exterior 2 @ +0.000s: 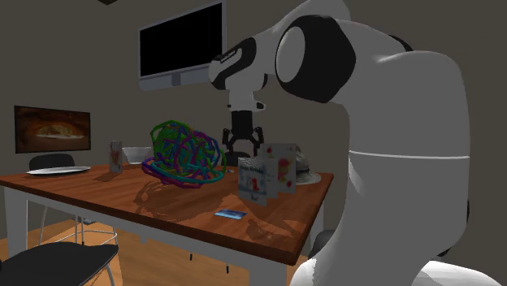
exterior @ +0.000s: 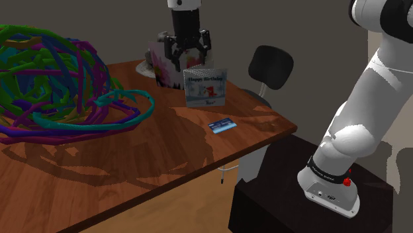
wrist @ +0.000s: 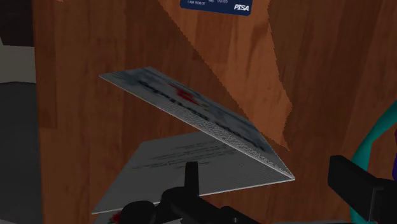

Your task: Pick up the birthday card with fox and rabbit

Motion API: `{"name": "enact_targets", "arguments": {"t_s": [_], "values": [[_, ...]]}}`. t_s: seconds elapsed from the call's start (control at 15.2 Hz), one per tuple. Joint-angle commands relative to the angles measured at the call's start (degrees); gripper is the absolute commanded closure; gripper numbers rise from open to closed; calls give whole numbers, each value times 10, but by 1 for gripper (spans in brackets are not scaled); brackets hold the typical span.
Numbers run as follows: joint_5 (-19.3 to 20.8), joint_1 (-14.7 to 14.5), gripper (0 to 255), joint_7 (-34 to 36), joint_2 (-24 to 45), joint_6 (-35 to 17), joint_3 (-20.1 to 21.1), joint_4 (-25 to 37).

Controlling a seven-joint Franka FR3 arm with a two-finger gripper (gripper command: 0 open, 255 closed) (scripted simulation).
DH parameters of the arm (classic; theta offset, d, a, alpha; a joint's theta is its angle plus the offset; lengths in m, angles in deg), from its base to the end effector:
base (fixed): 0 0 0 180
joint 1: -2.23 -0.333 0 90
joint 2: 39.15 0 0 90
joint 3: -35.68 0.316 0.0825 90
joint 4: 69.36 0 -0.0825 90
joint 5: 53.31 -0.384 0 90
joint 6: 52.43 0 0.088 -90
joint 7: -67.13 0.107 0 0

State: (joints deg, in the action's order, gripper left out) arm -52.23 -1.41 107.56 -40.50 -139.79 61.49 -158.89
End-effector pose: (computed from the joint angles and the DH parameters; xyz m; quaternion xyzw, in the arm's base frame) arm 0.4727 0.2680 0.6360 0.9952 -0.0961 0.0015 0.0167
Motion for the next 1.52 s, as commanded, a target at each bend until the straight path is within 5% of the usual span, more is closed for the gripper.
{"name": "enact_targets", "arguments": {"t_s": [0.0, 0.46, 0.53, 1.12, 1.45], "values": [[2, -2, 0, 6, 5, -6, 2, -3], [-3, -1, 0, 3, -7, -52, 0, -59], [-3, -1, 255, 4, -6, -53, 1, -59], [-3, -1, 255, 3, -7, -52, 0, -59], [1, -2, 255, 6, 4, -11, 2, -9]]}}
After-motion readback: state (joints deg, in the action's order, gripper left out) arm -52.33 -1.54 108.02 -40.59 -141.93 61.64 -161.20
